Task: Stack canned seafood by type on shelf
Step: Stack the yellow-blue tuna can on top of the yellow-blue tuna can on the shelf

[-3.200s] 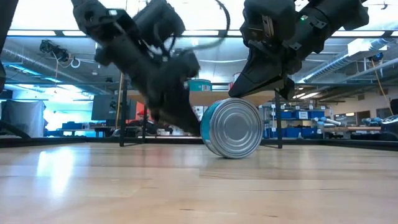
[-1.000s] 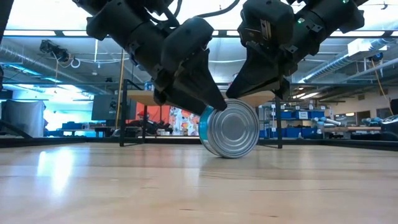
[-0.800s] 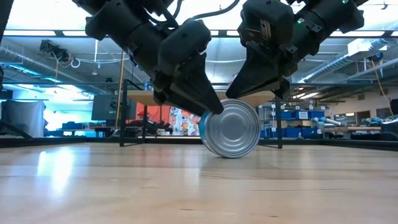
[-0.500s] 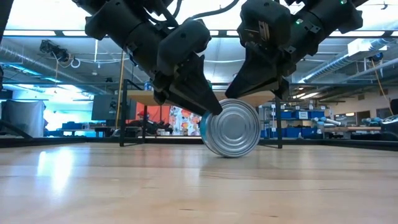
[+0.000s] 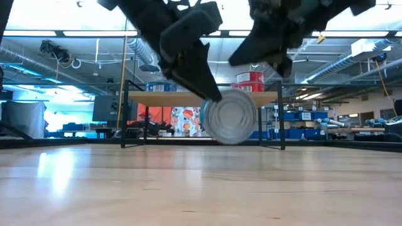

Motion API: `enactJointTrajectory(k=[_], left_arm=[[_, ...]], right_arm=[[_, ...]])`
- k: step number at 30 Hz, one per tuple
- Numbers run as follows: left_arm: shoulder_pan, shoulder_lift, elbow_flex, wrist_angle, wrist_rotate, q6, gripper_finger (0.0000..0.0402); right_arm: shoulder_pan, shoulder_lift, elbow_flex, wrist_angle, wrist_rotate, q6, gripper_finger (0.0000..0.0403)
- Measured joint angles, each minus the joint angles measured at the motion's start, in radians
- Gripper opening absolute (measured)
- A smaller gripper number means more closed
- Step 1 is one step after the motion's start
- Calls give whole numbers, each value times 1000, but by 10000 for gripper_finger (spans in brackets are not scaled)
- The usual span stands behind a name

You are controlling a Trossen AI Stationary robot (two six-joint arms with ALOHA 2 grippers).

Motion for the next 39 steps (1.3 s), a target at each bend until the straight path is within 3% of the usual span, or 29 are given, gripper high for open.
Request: enactJointTrajectory(k=[10,19,31,39], left_arm=[[27,-14,262,-416,-258,115,153],[130,-24,512,-734,-475,177,152],[324,-33,546,-702,-508,389,152],[388,-32,480,-565,-419,477,152]], right_arm=[[34,-191,0,-219,146,-15,11],[53,-245,0,-328,165,-16,11],[124,-266,1,-366,236,-2,11],[125,-265,1,-372,240,-5,11]])
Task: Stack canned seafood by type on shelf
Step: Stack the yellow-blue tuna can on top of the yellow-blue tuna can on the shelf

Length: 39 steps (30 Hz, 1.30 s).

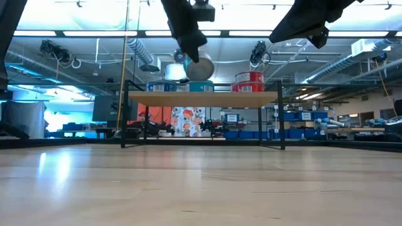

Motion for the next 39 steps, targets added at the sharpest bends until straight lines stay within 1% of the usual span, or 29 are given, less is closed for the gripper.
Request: enactJointTrajectory(k=[3,8,16,19,24,29,32,34,39], left_arm=[[16,1,-30,-1,5,0,152],[30,0,-64,42,25,5,152],[29,0,-68,51,56,5,167],[30,0,-69,50,106,4,170],[28,1,-69,47,149,3,172],[29,1,-69,49,152,-18,176],[37,1,-69,49,160,-29,184],[45,1,-69,49,183,-35,192],[62,2,-69,41,230,-74,222]], right_arm=[[-2,0,0,-1,0,-1,11],[-10,0,0,-3,2,-3,11],[-10,0,0,-4,2,-3,11],[-11,0,0,-4,2,-3,11],[-11,0,0,-4,2,-3,11],[-11,0,0,-4,2,-3,11],[-11,0,0,-4,2,-3,11],[-11,0,0,-4,2,-7,11],[-11,0,0,-4,2,-10,11]])
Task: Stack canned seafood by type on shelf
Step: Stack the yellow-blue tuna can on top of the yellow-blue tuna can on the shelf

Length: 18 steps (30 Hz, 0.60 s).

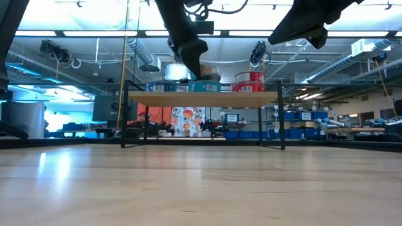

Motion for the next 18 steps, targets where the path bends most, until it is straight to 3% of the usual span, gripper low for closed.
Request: enactJointTrajectory(k=[6,18], left_arm=[[17,0,0,-6,0,-7,248],[17,-5,97,-122,-30,-64,242]], right_arm=[[0,0,0,0,0,-1,11],[0,0,0,0,0,-1,11]])
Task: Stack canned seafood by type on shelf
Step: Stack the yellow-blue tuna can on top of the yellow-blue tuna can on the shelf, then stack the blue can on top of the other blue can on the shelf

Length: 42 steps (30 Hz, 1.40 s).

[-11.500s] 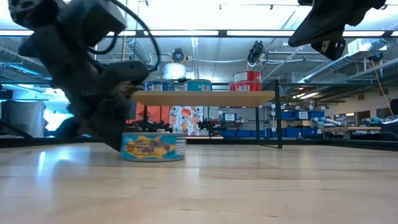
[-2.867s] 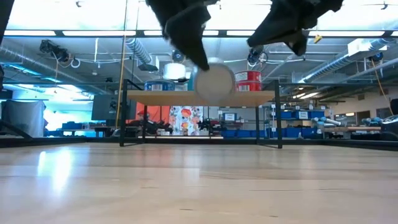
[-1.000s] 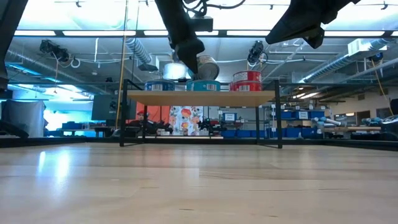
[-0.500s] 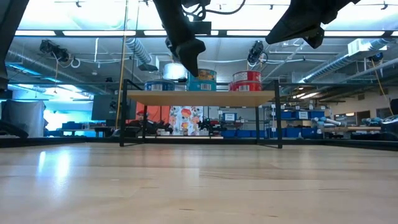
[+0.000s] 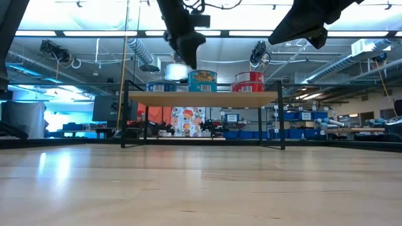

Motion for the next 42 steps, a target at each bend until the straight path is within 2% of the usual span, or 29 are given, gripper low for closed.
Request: enactJointTrajectory(k=[5,11,15,20,25,28,36,42], left_arm=[[-23,-36,8,43,63,-94,207],[-101,-65,-47,195,79,-120,129],[-162,-65,-105,313,120,-123,71],[-236,-66,-211,470,142,-153,10],[-304,-101,-326,670,180,-172,7],[-334,-123,-394,758,219,-204,4],[-375,-232,-560,836,218,-298,3],[-394,-329,-669,934,201,-306,3]], right_arm=[[0,0,0,0,0,0,11],[7,-18,0,-34,-74,7,11],[11,-58,0,-79,-195,24,11],[44,-106,0,-144,-416,97,11],[139,-113,0,-279,-596,215,10],[215,-94,0,-373,-666,296,8],[419,27,0,-480,-828,475,7],[492,171,0,-442,-857,482,7]])
